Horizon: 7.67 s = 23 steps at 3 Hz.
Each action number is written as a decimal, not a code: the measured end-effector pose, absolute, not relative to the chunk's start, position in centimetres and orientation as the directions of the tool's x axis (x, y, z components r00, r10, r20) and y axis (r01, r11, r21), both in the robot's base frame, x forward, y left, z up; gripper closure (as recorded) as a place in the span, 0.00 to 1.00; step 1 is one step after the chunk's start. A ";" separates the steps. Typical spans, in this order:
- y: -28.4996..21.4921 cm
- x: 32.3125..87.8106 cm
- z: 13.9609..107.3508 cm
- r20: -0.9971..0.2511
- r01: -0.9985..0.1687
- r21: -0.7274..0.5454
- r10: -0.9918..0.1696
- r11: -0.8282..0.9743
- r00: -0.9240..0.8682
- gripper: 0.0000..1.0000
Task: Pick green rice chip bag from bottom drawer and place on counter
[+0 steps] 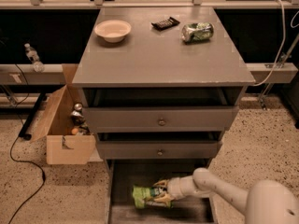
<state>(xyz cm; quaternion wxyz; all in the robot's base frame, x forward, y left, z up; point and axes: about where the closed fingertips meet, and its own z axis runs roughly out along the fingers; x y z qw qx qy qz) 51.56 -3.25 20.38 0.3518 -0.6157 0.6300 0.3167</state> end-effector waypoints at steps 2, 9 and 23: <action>-9.5 53.0 31.5 -0.851 -0.993 -0.116 -0.517 0.023 0.087 1.00; -17.3 52.0 58.9 -0.831 -0.942 -0.299 -0.527 0.152 0.179 1.00; -13.5 76.1 91.1 -0.832 -0.815 -0.369 -0.549 0.447 0.075 0.28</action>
Offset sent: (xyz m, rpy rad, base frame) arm 0.0232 -0.1027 0.1700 0.0117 -0.1168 -0.0075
